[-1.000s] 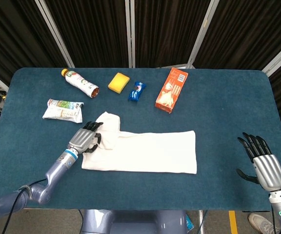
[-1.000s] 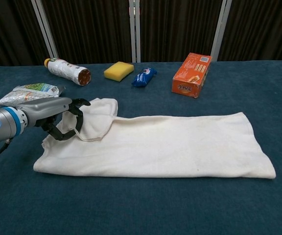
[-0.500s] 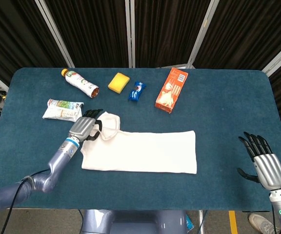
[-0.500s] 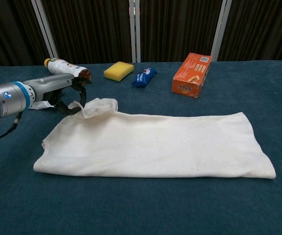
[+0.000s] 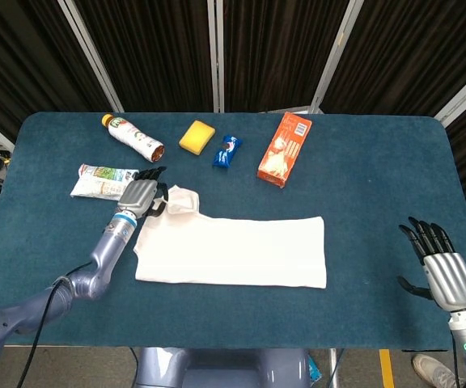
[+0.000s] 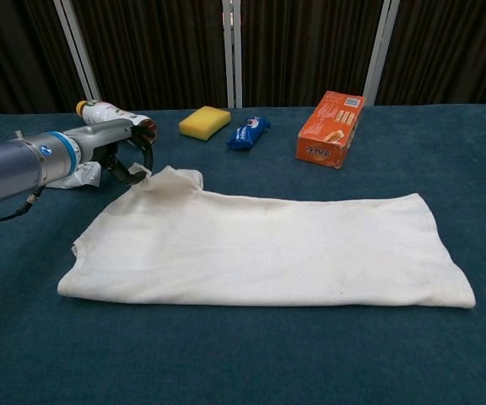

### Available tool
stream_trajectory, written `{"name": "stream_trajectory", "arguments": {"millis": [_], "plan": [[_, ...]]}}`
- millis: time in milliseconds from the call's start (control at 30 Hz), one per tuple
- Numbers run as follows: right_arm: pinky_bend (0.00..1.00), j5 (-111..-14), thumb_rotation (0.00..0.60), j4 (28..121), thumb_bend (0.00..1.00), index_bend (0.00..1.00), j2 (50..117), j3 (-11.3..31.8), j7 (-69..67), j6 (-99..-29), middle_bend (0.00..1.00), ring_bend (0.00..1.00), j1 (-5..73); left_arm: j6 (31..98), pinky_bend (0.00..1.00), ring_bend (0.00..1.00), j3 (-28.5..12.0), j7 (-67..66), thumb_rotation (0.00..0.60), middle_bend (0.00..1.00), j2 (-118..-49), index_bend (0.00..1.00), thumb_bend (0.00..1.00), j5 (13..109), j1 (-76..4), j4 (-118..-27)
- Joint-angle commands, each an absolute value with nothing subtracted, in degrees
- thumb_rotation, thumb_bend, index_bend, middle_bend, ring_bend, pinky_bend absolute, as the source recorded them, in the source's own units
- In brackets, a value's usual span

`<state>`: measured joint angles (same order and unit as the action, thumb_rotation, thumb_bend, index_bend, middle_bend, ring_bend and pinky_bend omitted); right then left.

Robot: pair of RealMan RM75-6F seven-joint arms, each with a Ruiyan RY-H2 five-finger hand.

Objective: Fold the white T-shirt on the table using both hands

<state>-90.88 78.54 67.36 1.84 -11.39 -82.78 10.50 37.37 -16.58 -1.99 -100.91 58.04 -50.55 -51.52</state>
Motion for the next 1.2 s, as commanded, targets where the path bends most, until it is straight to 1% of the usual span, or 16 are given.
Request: {"name": "stream_trajectory", "arguments": {"millis": [33, 67, 100, 133, 267, 300, 400, 467, 567, 767, 1100, 1200], "plan": [[0.00, -90.6, 0.600, 78.3, 0.09, 0.12, 67.5, 2.0, -11.5, -82.6, 0.00, 0.00, 10.6, 37.1, 0.00, 0.00, -17.6, 0.4, 0.600, 0.00, -103.7, 0.15, 0.49, 58.5, -52.0, -47.9], [0.00, -90.4, 0.600, 78.2, 0.09, 0.12, 67.5, 2.1, -11.6, -82.5, 0.00, 0.00, 10.6, 37.7, 0.00, 0.00, -17.8, 1.2, 0.600, 0.00, -104.5, 0.05, 0.43, 59.0, -52.2, -46.8], [0.00, -90.4, 0.600, 78.2, 0.09, 0.12, 67.5, 2.1, -11.6, -82.5, 0.00, 0.00, 10.6, 38.2, 0.00, 0.00, -18.0, 1.9, 0.600, 0.00, -105.1, 0.02, 0.40, 59.5, -52.4, -46.0], [0.00, -90.3, 0.600, 78.1, 0.09, 0.12, 67.5, 2.2, -11.7, -82.5, 0.00, 0.00, 10.6, 38.7, 0.00, 0.00, -18.1, 2.6, 0.600, 0.00, -105.6, 0.00, 0.38, 60.0, -52.6, -45.3], [0.00, -90.0, 0.600, 77.9, 0.09, 0.12, 67.4, 2.3, -12.1, -82.6, 0.00, 0.00, 10.5, 39.6, 0.00, 0.00, -18.3, 4.6, 0.600, 0.00, -106.9, 0.00, 0.38, 61.9, -53.5, -42.8], [0.00, -90.0, 0.600, 77.8, 0.09, 0.12, 67.4, 2.4, -12.3, -82.5, 0.00, 0.00, 10.5, 39.3, 0.00, 0.00, -18.2, 4.7, 0.600, 0.00, -107.0, 0.01, 0.38, 62.2, -53.8, -42.3], [0.00, -89.8, 0.600, 77.7, 0.09, 0.12, 67.3, 2.5, -12.6, -82.5, 0.00, 0.00, 10.5, 38.2, 0.00, 0.00, -17.9, 4.3, 0.600, 0.00, -107.4, 0.08, 0.39, 62.8, -54.8, -40.9], [0.00, -89.6, 0.600, 77.6, 0.09, 0.12, 67.3, 2.6, -12.8, -82.5, 0.00, 0.00, 10.5, 36.3, 0.00, 0.00, -17.5, 3.4, 0.600, 0.00, -107.8, 0.13, 0.39, 62.8, -55.7, -39.5], [0.00, -89.3, 0.600, 77.5, 0.09, 0.12, 67.2, 2.8, -13.0, -82.5, 0.00, 0.00, 10.4, 32.6, 0.00, 0.00, -17.7, 1.9, 0.600, 0.00, -108.8, 0.16, 0.40, 61.6, -57.6, -36.2], [0.00, -88.8, 0.600, 77.2, 0.09, 0.13, 67.1, 3.0, -13.4, -82.3, 0.00, 0.00, 10.3, 30.5, 0.00, 0.00, -18.0, 1.3, 0.600, 0.00, -109.1, 0.23, 0.40, 61.2, -58.9, -33.8], [0.00, -88.9, 0.600, 76.7, 0.09, 0.13, 67.3, 3.0, -14.1, -82.0, 0.00, 0.00, 10.5, 35.3, 0.00, 0.00, -19.2, 3.7, 0.600, 0.00, -104.1, 0.23, 0.40, 63.4, -58.3, -38.9], [0.00, -89.1, 0.600, 76.9, 0.09, 0.13, 67.3, 3.0, -14.0, -82.2, 0.00, 0.00, 10.4, 35.6, 0.00, 0.00, -19.4, 3.0, 0.600, 0.00, -102.1, 0.23, 0.40, 63.1, -58.0, -40.8]]}}
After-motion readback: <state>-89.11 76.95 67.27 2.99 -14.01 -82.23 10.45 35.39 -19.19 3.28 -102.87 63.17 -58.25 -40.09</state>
